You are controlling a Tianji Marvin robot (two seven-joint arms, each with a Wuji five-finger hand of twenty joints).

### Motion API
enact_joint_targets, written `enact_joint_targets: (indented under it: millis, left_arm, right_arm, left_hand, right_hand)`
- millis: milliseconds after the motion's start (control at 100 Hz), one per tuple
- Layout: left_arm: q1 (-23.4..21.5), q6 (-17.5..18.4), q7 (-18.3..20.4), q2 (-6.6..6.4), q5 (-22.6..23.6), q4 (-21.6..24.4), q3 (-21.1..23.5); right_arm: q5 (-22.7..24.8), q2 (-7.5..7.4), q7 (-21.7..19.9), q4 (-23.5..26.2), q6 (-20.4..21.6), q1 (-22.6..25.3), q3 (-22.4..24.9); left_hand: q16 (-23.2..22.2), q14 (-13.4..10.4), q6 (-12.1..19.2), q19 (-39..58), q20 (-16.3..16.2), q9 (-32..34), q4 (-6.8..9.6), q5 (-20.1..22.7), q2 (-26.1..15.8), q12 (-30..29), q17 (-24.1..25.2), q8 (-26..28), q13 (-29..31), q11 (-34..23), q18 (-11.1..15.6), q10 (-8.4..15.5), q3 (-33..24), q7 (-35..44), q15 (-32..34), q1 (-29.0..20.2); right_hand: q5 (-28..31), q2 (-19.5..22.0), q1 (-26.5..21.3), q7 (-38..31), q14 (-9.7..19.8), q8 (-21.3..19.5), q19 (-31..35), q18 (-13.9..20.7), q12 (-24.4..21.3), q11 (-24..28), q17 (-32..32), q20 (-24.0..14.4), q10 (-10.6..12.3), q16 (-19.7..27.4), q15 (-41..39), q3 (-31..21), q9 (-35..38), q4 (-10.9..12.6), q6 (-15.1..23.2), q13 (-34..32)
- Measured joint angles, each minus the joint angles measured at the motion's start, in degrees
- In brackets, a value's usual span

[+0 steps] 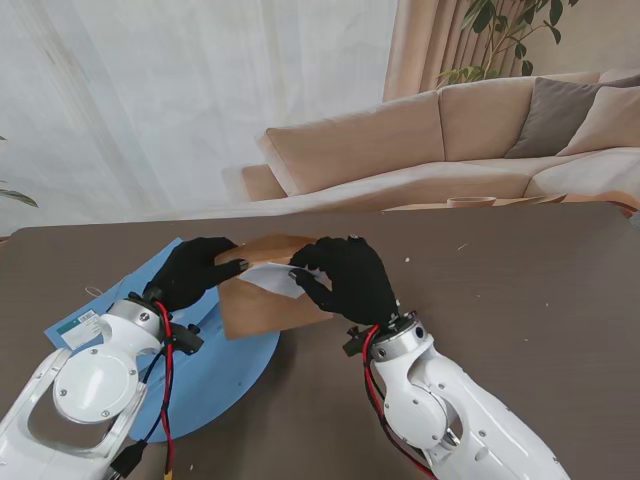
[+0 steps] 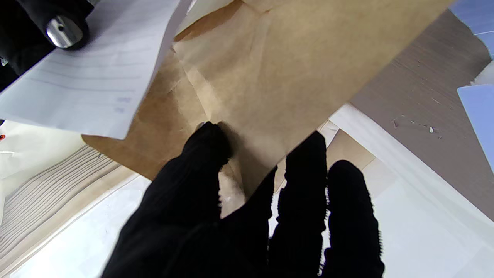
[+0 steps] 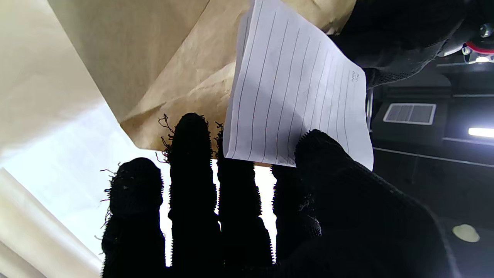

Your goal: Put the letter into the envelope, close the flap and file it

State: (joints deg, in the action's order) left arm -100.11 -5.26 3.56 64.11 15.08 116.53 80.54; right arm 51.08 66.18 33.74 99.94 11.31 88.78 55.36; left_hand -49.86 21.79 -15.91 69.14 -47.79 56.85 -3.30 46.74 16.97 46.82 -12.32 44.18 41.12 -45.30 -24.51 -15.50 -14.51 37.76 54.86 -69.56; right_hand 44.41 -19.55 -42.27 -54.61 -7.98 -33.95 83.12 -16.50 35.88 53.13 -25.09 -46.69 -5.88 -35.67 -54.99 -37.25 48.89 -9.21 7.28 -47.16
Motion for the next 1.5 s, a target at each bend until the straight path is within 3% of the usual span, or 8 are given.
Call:
enact_joint_targets:
  millis: [170, 420, 620, 800, 960, 1180, 1410, 1500]
  left_arm:
    - [-0.28, 0.0, 1.46, -0.12, -2.0, 0.57, 0.74]
    - [-0.87, 0.12, 2.68, -0.46, -2.15, 1.74, 1.25]
    - [-1.2, 0.26, 3.22, -0.6, -2.43, 2.31, 1.42]
    - [-1.19, 0.33, 3.55, -0.66, -2.51, 2.46, 1.54]
    - [-1.23, 0.52, 3.78, -0.74, -2.51, 2.6, 1.68]
    - [-1.37, 0.51, 4.4, -0.87, -2.5, 2.86, 1.79]
    - [-1.39, 0.45, 5.0, -1.0, -2.46, 3.01, 1.8]
    - [-1.39, 0.4, 5.08, -1.03, -2.54, 3.07, 1.78]
  right_arm:
    - [3.07, 0.22, 2.77, -1.73, -0.23, -1.57, -1.27]
    - [8.52, -0.08, 8.73, -3.85, -3.66, -3.74, -3.6]
    - [12.39, -0.38, 12.56, -5.42, -7.62, -5.31, -5.14]
    - [14.05, -0.76, 12.77, -5.58, -9.76, -5.54, -5.3]
    - [16.63, -1.16, 13.19, -5.51, -14.32, -5.51, -5.32]
    - [18.14, -1.31, 16.71, -6.85, -15.81, -6.55, -6.23]
    - [20.32, -1.89, 17.81, -7.76, -16.8, -7.99, -7.14]
    - [21.38, -2.23, 16.49, -7.45, -17.03, -8.05, -7.13]
  left_hand:
    - [-0.37, 0.0, -0.24, 0.0, -0.01, -0.02, 0.0, -0.16, 0.0, 0.0, 0.01, 0.05, 0.0, -0.05, 0.0, -0.05, 0.14, 0.0, 0.02, -0.07]
    - [-0.39, 0.01, -0.25, 0.0, -0.02, -0.02, 0.0, -0.18, -0.01, 0.0, 0.02, 0.07, 0.0, -0.06, 0.0, -0.06, 0.21, 0.0, 0.02, -0.09]
    - [-0.4, 0.01, -0.28, 0.0, -0.05, -0.02, 0.0, -0.22, -0.01, 0.0, 0.02, 0.08, 0.0, -0.07, 0.0, -0.06, 0.23, 0.0, 0.03, -0.11]
    - [-0.46, 0.01, -0.31, 0.0, -0.09, -0.02, 0.0, -0.24, -0.01, 0.0, 0.02, 0.09, 0.0, -0.07, 0.0, -0.07, 0.24, 0.0, 0.04, -0.12]
    - [-0.51, 0.01, -0.32, 0.0, -0.68, -0.02, 0.0, -0.24, -0.01, 0.0, 0.02, 0.23, 0.0, -0.09, 0.0, -0.09, 0.77, 0.0, 0.06, -0.16]
    - [-1.12, 0.01, -0.32, 0.0, -0.71, -0.03, 0.0, -0.25, -0.01, 0.0, 0.02, 0.57, 0.0, -0.68, -0.01, -0.12, 0.77, 0.0, 0.43, -0.17]
    - [-1.17, 0.01, -0.32, 0.0, -0.72, -0.04, 0.0, -0.25, -0.01, 0.0, 0.02, 0.61, 0.0, -0.71, -0.01, -0.17, 0.79, 0.0, 0.65, -0.17]
    - [-1.19, 0.01, -0.33, 0.0, -0.73, -0.04, 0.0, -0.25, -0.01, 0.0, 0.02, 0.61, 0.0, -0.73, -0.01, -0.18, 0.79, 0.0, 0.65, -0.19]
  right_hand:
    - [1.28, -1.04, 0.98, 1.04, 0.0, 1.36, 0.55, 0.8, 0.88, 0.04, 0.08, -0.82, 1.66, 0.0, -0.19, -1.55, 0.0, -2.92, 2.29, 0.0]
    - [2.11, -3.08, 5.52, 1.86, 0.18, 3.57, 4.8, 2.93, 8.77, 4.58, 0.25, -4.69, 4.28, -4.56, -7.8, -5.38, 0.0, -3.61, 7.66, 1.77]
    - [3.51, -4.38, 6.2, 2.18, 0.2, 5.13, 10.17, 4.78, 12.69, 8.1, -2.35, -8.83, 5.16, -8.22, -14.45, -6.67, 1.3, -4.13, 8.03, 1.79]
    - [3.53, -4.46, 6.95, 2.58, 0.2, 5.44, 11.61, 5.09, 13.72, 9.46, -4.19, -10.4, 5.39, -9.13, -16.73, -6.73, 2.46, -4.13, 9.46, 1.79]
    - [3.54, -4.81, 7.68, 2.8, 0.2, 6.07, 12.28, 5.24, 14.28, 10.05, -5.05, -11.95, 5.6, -9.73, -17.42, -6.73, 3.05, -4.14, 10.87, 1.3]
    - [3.55, -4.94, 8.39, 2.83, 0.21, 6.64, 12.32, 5.59, 14.36, 10.16, -5.13, -12.46, 6.2, -9.78, -17.57, -6.73, 3.68, -4.14, 12.29, 1.23]
    - [3.55, -5.27, 9.23, 2.83, 0.22, 6.69, 12.32, 5.65, 14.4, 10.17, -5.13, -12.93, 6.6, -9.78, -17.57, -6.75, 3.68, -4.15, 13.77, 1.22]
    - [3.55, -5.28, 9.23, 2.83, 0.23, 6.71, 12.32, 5.71, 14.4, 10.17, -5.13, -12.93, 6.95, -9.78, -17.57, -6.75, 3.68, -4.15, 13.77, 1.22]
